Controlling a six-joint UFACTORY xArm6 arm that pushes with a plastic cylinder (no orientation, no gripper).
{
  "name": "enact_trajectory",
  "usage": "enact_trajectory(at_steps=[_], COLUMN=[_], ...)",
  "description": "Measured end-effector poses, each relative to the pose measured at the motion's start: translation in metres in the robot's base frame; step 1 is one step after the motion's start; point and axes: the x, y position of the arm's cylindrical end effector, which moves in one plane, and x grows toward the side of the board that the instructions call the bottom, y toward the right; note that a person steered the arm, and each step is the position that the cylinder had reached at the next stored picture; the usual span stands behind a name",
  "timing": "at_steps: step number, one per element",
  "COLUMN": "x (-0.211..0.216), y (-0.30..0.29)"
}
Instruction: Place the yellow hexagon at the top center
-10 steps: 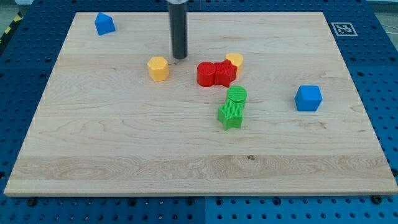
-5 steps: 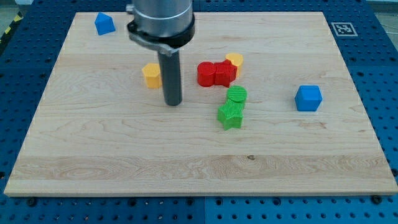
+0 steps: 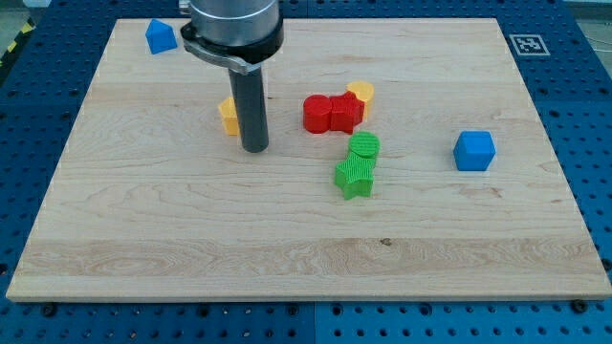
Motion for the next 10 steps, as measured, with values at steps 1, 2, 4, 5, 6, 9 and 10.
enact_trajectory(at_steps=[1, 2, 4, 5, 6, 9, 10], x=[0.000, -0.016, -0.030, -0.024, -0.006, -0.037, -0.044], y=[-0.030, -0.032, 0.014, 0.012, -0.006, -0.007, -0.017])
